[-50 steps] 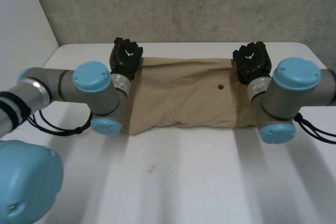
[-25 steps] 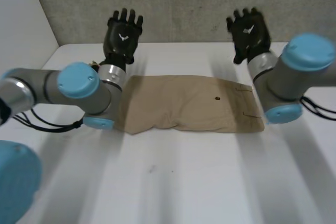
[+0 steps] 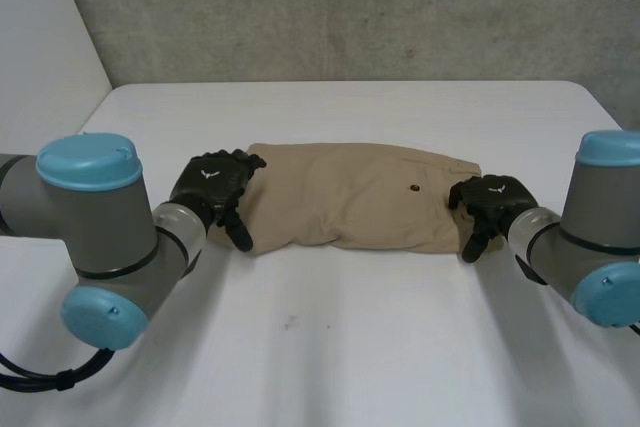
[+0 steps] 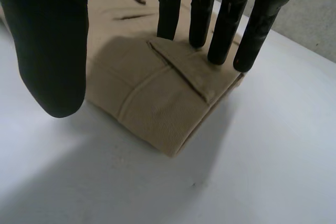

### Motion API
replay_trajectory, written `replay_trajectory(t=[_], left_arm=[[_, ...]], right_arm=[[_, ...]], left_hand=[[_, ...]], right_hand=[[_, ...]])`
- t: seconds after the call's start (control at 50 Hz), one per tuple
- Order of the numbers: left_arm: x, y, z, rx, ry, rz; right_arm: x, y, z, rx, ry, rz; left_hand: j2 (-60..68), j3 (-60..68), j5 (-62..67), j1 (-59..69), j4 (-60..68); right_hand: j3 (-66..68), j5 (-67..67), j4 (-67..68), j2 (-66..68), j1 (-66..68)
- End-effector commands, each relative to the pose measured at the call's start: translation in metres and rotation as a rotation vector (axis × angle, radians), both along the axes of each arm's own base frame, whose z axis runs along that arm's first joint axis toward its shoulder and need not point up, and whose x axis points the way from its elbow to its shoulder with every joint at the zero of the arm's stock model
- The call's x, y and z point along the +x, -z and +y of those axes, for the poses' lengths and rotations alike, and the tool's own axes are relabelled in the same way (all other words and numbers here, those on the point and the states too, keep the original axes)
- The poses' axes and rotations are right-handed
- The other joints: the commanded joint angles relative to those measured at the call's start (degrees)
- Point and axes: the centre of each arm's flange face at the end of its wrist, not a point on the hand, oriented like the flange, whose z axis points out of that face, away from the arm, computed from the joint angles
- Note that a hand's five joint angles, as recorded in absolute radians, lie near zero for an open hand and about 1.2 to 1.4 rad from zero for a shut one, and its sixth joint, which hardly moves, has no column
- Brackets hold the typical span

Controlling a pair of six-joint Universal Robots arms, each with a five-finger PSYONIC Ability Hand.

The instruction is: Fold the shorts.

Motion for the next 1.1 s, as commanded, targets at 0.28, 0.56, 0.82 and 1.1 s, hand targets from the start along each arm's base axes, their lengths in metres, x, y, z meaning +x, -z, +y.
replay_trajectory(t=[0.28,0.56,0.82,1.1], left_arm=[[0.005,-0.024,0.003,-0.064,-0.010,0.027],[0.001,-0.054,-0.005,-0.193,-0.010,0.086],[-0.001,-0.083,-0.029,-0.316,-0.029,0.134],[-0.041,-0.046,-0.035,-0.206,0.051,0.095]], right_arm=[[-0.031,-0.043,-0.036,-0.322,0.114,0.294],[0.124,-0.068,0.026,-0.804,-0.412,0.420],[0.177,-0.028,0.107,-0.686,-0.818,0.163],[0.114,-0.097,0.013,-0.336,-0.247,-0.313]], left_hand=[[0.3,-0.5,-0.7,0.4,0.0],[-0.4,-1.1,-1.4,-0.3,-0.6],[-0.4,-1.1,-1.4,-0.3,-0.6],[1.0,0.2,0.0,1.0,0.7]], right_hand=[[54.4,55.2,54.2,54.7,57.9],[54.4,55.2,54.2,54.7,57.9],[-15.6,-14.8,-15.8,-15.3,-12.1],[-15.6,-14.8,-15.8,-15.3,-12.1]])
